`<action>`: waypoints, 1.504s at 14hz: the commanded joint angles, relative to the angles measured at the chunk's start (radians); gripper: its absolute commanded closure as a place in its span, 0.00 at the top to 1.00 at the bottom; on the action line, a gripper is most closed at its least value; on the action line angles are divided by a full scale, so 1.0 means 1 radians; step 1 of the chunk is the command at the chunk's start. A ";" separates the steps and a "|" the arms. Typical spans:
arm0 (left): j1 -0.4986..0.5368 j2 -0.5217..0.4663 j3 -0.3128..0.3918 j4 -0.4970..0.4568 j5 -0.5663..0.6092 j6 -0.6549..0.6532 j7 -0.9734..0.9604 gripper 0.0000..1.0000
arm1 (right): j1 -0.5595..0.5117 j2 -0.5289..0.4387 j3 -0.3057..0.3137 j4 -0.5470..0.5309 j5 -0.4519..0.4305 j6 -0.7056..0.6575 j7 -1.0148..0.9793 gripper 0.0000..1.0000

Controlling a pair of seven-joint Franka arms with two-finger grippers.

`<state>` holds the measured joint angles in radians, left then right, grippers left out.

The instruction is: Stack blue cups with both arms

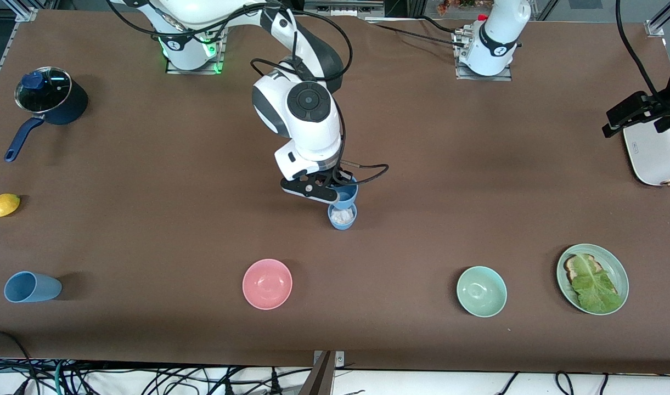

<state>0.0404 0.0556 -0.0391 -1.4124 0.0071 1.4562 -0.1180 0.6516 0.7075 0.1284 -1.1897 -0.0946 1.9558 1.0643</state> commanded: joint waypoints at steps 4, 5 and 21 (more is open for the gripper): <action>-0.027 -0.062 0.028 -0.080 -0.026 0.021 0.026 1.00 | 0.025 0.033 -0.013 0.042 -0.037 -0.003 0.022 0.00; -0.025 -0.060 0.028 -0.079 -0.030 0.021 0.027 1.00 | 0.025 0.033 -0.013 0.042 -0.043 -0.003 0.022 0.00; -0.020 -0.060 0.033 -0.077 -0.047 0.009 0.116 1.00 | 0.003 0.059 -0.023 0.078 -0.048 0.044 0.002 0.00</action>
<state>0.0218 0.0204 -0.0148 -1.4673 -0.0220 1.4567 -0.0635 0.6560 0.7350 0.1035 -1.1625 -0.1265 1.9953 1.0659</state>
